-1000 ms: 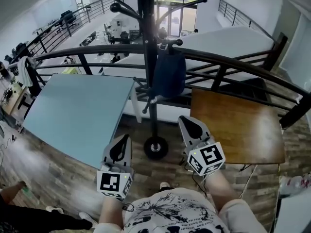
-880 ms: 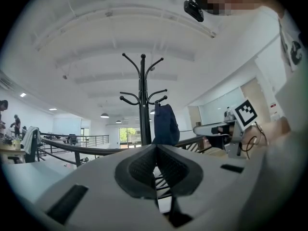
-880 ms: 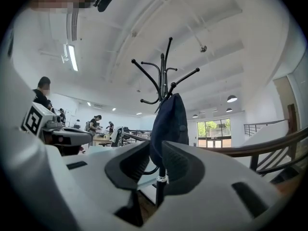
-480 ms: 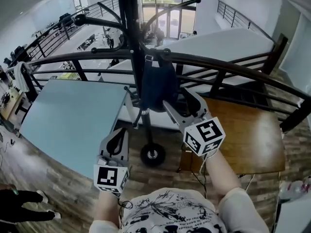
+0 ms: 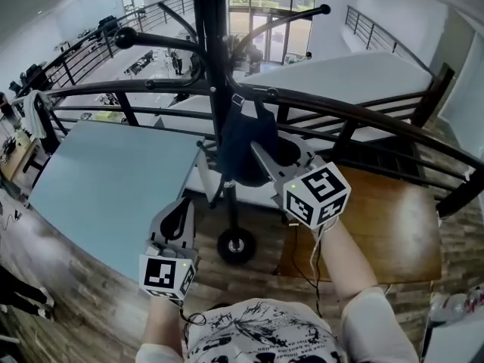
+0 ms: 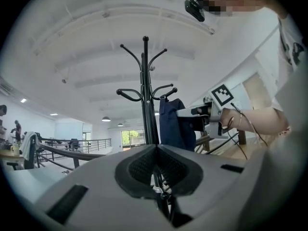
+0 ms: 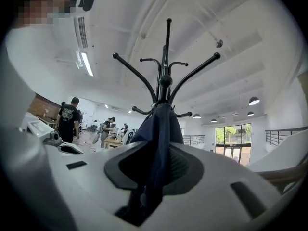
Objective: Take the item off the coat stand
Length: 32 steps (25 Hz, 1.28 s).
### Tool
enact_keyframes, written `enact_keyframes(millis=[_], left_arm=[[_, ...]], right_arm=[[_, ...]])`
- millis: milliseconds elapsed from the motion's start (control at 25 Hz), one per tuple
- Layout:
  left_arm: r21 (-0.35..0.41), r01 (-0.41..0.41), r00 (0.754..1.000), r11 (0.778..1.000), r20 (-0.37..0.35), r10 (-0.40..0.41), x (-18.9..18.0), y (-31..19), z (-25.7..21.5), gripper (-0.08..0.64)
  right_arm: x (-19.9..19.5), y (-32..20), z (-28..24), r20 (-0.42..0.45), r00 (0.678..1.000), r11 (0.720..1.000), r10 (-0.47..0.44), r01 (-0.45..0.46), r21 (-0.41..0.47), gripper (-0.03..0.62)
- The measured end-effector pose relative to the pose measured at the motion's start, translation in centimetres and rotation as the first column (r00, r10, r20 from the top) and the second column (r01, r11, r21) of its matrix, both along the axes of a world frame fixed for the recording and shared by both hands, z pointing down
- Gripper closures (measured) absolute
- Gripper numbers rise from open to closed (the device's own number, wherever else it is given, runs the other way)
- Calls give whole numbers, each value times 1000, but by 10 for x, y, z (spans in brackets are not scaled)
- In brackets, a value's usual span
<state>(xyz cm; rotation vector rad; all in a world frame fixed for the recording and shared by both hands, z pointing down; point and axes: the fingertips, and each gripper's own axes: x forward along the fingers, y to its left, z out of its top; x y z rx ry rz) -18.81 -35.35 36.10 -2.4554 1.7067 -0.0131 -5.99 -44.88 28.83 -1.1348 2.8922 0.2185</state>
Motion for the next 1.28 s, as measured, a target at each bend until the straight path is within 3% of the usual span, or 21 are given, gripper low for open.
enact_keyframes(millis=[80,200,520,880,1280], left_arm=[[-2,-14,1000,1000,-6,14,-5,-3,8,555],[-37,-17,1000,999,-26,16,-8,-5,5,555],[-28,-124,992,992,-16,124,-6,0,13,555],[-30,-179,983,983,-35,178,-4,10,3,555],[-17,-213,976,977,-42,212,-8,29,-1,555]], right_arm=[[-5,0,0,-17,1000,1000,14,-14,14,553],[-11,-1,0,-27,999,999,34,-34,24,573],[6,23,-25,-7,987,983,160,-159,91,584],[38,60,-61,-15,960,950,279,-274,148,584],[45,101,-6,-32,943,943,331,-329,51,583]])
